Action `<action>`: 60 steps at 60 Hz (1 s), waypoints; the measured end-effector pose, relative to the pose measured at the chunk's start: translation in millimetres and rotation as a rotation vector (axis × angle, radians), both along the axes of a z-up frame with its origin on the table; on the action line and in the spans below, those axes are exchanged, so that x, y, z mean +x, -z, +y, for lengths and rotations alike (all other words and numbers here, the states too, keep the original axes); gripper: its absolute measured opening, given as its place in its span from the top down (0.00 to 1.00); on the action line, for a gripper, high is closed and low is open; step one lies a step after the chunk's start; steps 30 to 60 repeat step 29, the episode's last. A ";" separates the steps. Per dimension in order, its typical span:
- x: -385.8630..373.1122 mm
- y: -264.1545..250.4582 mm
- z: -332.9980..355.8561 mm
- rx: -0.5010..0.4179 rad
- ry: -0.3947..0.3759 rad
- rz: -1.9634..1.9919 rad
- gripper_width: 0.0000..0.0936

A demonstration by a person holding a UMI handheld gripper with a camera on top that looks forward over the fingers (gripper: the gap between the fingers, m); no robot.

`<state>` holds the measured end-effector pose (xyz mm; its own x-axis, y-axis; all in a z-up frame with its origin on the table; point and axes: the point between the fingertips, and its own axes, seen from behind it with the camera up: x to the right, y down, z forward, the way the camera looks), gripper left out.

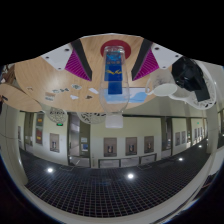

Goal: Pour water

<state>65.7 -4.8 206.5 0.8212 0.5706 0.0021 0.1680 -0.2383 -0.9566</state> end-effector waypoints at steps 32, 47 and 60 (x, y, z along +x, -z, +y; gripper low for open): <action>15.4 -10.4 -132.0 -0.094 -0.215 0.073 0.10; 15.4 -10.4 -132.0 -0.094 -0.215 0.073 0.10; 15.4 -10.4 -132.0 -0.094 -0.215 0.073 0.10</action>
